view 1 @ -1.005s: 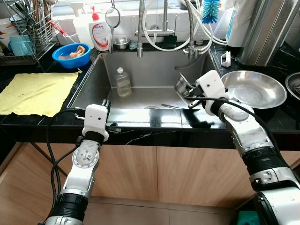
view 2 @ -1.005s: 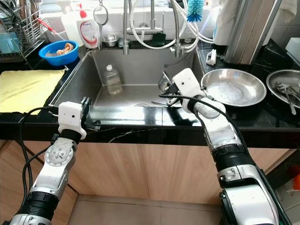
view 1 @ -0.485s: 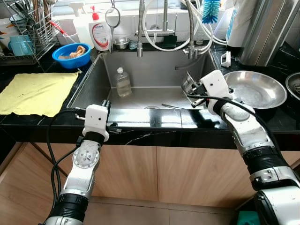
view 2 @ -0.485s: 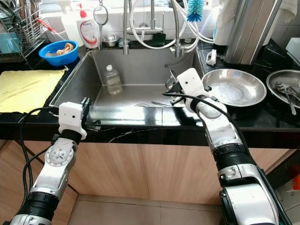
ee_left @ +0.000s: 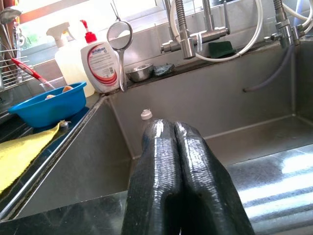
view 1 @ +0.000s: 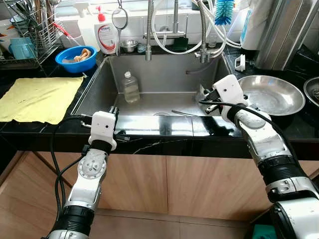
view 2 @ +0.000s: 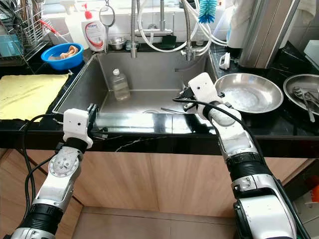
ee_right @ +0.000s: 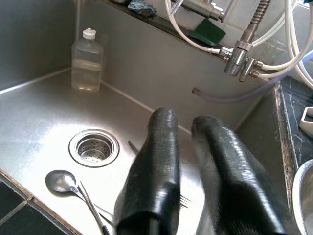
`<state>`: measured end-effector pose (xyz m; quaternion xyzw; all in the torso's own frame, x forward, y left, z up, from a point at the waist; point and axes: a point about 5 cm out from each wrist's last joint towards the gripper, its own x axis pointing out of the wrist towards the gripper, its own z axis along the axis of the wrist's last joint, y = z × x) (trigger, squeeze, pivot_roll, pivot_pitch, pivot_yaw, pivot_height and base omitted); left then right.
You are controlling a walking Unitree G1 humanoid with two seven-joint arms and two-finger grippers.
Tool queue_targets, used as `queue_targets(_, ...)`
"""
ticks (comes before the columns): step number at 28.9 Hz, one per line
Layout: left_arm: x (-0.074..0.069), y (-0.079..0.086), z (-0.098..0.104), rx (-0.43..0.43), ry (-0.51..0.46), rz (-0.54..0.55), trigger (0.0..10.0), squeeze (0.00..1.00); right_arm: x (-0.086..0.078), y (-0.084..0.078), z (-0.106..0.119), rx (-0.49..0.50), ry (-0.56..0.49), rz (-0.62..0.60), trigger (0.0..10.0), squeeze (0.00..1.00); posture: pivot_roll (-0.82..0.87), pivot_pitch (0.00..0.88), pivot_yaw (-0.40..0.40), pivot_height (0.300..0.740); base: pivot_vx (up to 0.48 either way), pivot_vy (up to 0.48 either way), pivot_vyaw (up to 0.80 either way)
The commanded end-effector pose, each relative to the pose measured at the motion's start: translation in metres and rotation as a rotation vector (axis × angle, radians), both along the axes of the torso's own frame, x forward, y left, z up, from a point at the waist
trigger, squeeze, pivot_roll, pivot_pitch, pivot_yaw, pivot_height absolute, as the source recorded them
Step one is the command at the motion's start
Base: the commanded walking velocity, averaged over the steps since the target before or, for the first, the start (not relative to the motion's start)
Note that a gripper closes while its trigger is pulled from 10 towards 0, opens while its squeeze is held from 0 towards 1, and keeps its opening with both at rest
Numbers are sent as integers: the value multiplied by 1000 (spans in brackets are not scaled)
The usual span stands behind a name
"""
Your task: Kitchen organization
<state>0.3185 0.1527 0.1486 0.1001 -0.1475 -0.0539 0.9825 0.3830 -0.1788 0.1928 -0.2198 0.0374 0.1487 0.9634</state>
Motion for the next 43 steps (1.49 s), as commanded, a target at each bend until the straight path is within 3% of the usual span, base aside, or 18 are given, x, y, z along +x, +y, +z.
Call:
queue_targets(1, 2, -3, 4, 11, -12, -11, 10000, 0, 2, -1, 8, 0, -19, -9, 10000, 839, -217, 0, 60, 731, 0, 0, 0)
queue_targets(2, 2, -3, 4, 11, -12, -11, 10000, 0, 2, -1, 8, 0, -19, -9, 10000, 839, -217, 0, 60, 731, 0, 0, 0)
queue_targets(3, 2, -3, 3, 10, -11, -11, 10000, 0, 1, -2, 8, -4, -19, -11, 10000, 545, -217, 0, 60, 731, 0, 0, 0)
queue_targets(4, 2, -3, 3, 9, -11, -10, 10000, 0, 1, -3, 8, -7, -20, -14, 10000, 0, -217, 0, 59, 731, 0, 0, 0)
queue_targets(14, 1, -1, 3, 9, -5, -5, 10000, 0, -5, -3, 18, -108, -75, -41, 10000, 0, -226, 0, 58, 731, 0, 0, 0)
queue_targets(20, 1, -2, 1, 10, 1, -10, 10000, 0, -17, 1, 26, -129, -106, -104, 10000, 0, -233, 0, 58, 731, 0, 0, 0)
queue_targets(21, 1, -2, 1, 10, 2, -11, 10000, 0, -21, 3, 24, -131, -97, -107, 10000, 20, -237, 0, 58, 731, 0, 0, 0)
queue_targets(22, 1, -2, 0, 10, 2, -12, 10000, 0, -23, 5, 23, -131, -89, -109, 10000, 129, -237, 0, 58, 731, 0, 0, 0)
queue_targets(23, 1, -2, 0, 10, 4, -13, 10000, 0, -27, 6, 21, -132, -79, -115, 10000, 922, -245, 0, 57, 731, 0, 0, 0)
queue_targets(24, 1, -3, 0, 9, 6, -16, 10000, 0, -31, 5, 16, -129, -61, -130, 10000, 1000, -246, 0, 58, 731, 0, 0, 0)
queue_targets(29, 1, -6, -1, 10, 9, -29, 10000, 0, -42, -6, 6, -150, -16, -193, 10000, 1000, -246, 0, 58, 731, 0, 0, 0)
queue_targets(36, 2, -6, 0, 8, 5, -30, 10000, 0, -44, -27, 5, -188, -5, -258, 10000, 1000, -248, 0, 60, 731, 0, 0, 0)
queue_targets(43, 2, -5, -1, 9, 13, -27, 10000, 0, -40, -25, 17, -184, -42, -266, 10000, 1000, -259, 0, 68, 731, 0, 0, 0)
